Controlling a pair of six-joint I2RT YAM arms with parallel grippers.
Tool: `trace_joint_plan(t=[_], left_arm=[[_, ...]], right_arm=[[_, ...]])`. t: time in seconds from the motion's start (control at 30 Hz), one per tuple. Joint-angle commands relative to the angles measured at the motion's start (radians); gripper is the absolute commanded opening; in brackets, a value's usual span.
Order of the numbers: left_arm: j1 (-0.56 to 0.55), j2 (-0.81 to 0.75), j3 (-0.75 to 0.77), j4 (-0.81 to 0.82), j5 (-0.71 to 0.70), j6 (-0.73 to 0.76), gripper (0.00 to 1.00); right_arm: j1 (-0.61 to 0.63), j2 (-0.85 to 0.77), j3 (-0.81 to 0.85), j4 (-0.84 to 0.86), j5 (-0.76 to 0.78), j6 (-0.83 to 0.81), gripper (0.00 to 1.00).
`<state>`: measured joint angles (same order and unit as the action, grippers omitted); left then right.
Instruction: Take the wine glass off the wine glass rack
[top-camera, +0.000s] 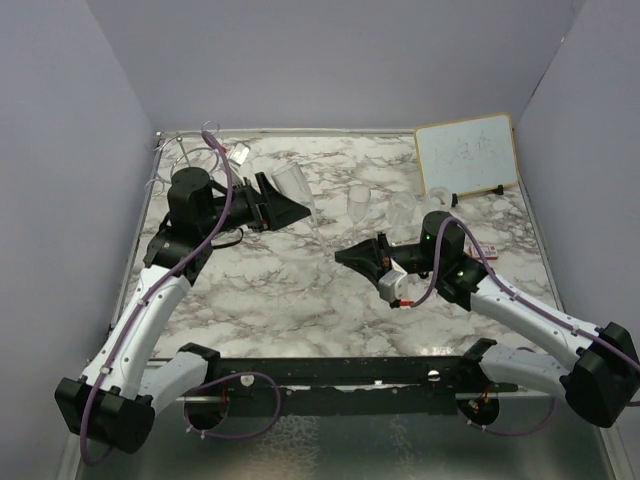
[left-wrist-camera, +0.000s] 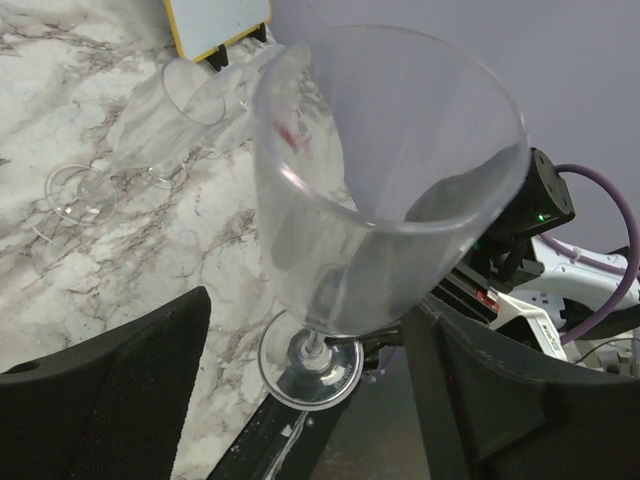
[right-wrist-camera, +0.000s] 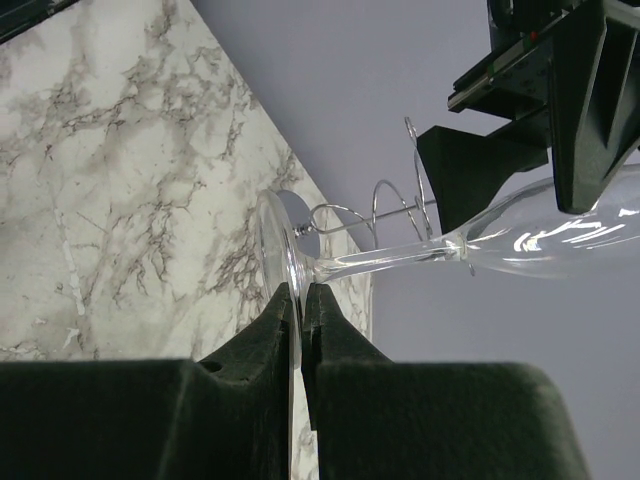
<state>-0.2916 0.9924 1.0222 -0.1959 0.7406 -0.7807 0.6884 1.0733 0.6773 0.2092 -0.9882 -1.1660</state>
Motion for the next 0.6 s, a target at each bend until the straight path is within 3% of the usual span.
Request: trace_joint_plan(t=[0.0,0.37,0.57], left_arm=[[-0.05,0.015,0.011,0.07,-0.063,-0.009,0.73],[-0.077,0.008,-0.015,0.128,-0.166,-0.062,0.64],[-0.078,0.005,-0.013,0.138,-0.174,-0.071,0.68]], right_arm=[[0.009,0.003,0.015,0.039,-0.051,-0.019,0.01],[0.011,0.0,0.019,0.037,-0.05,-0.009,0.01],[0.011,-0.004,0.022,0.031,-0.05,-0.009,0.01]])
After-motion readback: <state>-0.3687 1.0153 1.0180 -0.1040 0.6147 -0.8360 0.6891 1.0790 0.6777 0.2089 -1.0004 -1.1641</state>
